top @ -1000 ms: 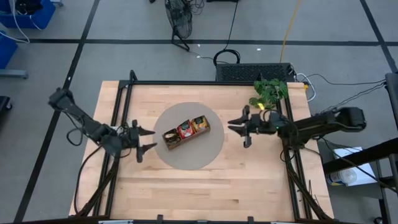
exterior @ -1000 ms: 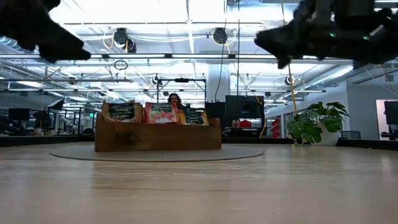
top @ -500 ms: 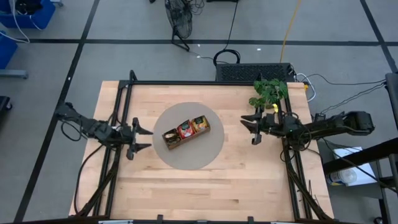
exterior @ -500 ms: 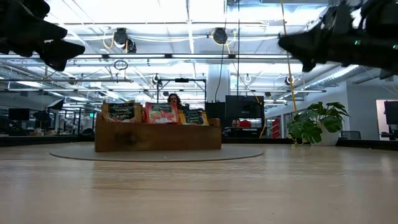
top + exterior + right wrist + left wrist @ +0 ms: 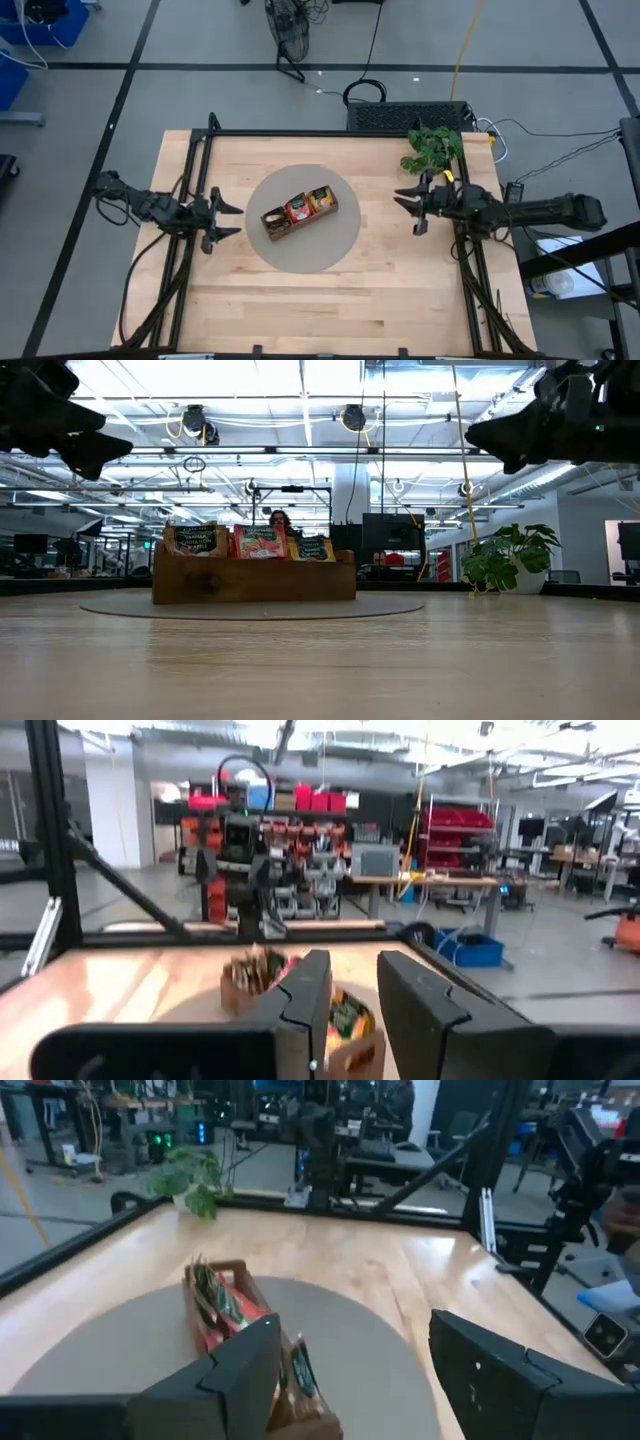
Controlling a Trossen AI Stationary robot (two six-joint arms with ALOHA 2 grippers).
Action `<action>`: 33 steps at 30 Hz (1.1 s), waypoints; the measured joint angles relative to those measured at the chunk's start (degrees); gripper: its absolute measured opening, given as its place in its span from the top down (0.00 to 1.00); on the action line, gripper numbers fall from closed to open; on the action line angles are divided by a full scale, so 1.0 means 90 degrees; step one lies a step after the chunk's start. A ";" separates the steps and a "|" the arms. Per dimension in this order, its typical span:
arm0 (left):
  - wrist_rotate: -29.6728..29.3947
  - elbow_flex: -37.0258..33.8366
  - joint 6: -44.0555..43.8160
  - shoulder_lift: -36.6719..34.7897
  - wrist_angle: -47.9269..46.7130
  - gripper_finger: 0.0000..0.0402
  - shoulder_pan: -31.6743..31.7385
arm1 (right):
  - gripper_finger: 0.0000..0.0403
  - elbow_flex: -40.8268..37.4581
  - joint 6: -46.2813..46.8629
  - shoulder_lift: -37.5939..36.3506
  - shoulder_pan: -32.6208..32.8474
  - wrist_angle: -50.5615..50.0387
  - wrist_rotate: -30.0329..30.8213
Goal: Pick & Place Tea
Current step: Return to Home Position
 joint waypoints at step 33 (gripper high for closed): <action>-0.0352 0.0000 -0.0579 0.0022 -0.0606 0.37 0.0000 | 0.81 -0.0012 0.0901 -0.2923 0.0000 -0.3832 -0.0840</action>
